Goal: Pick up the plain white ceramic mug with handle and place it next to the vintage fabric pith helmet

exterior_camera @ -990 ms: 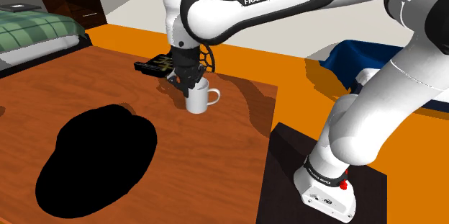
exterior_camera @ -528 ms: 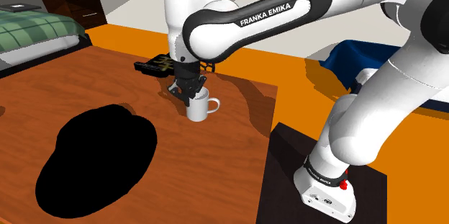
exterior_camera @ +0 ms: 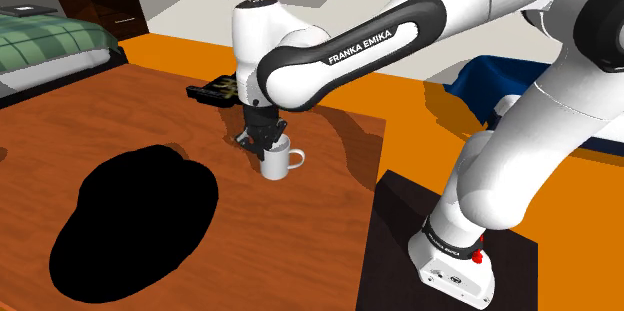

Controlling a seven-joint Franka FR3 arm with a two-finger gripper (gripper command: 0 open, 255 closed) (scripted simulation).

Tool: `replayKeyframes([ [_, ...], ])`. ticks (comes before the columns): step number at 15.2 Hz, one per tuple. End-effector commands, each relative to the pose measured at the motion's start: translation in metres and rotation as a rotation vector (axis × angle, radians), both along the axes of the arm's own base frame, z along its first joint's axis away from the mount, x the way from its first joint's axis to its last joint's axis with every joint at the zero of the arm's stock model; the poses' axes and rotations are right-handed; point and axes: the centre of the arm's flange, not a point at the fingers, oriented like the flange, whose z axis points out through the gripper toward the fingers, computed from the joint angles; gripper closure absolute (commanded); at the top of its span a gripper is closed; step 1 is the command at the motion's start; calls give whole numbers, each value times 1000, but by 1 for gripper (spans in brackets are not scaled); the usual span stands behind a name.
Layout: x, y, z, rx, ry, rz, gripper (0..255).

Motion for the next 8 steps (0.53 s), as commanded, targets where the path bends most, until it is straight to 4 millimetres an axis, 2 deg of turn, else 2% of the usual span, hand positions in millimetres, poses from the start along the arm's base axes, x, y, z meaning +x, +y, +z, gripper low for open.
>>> replayKeyframes([
  [1, 0, 0, -11, 0, -1, 0, 255],
  [8, 0, 0, -47, 0, -1, 0, 255],
])
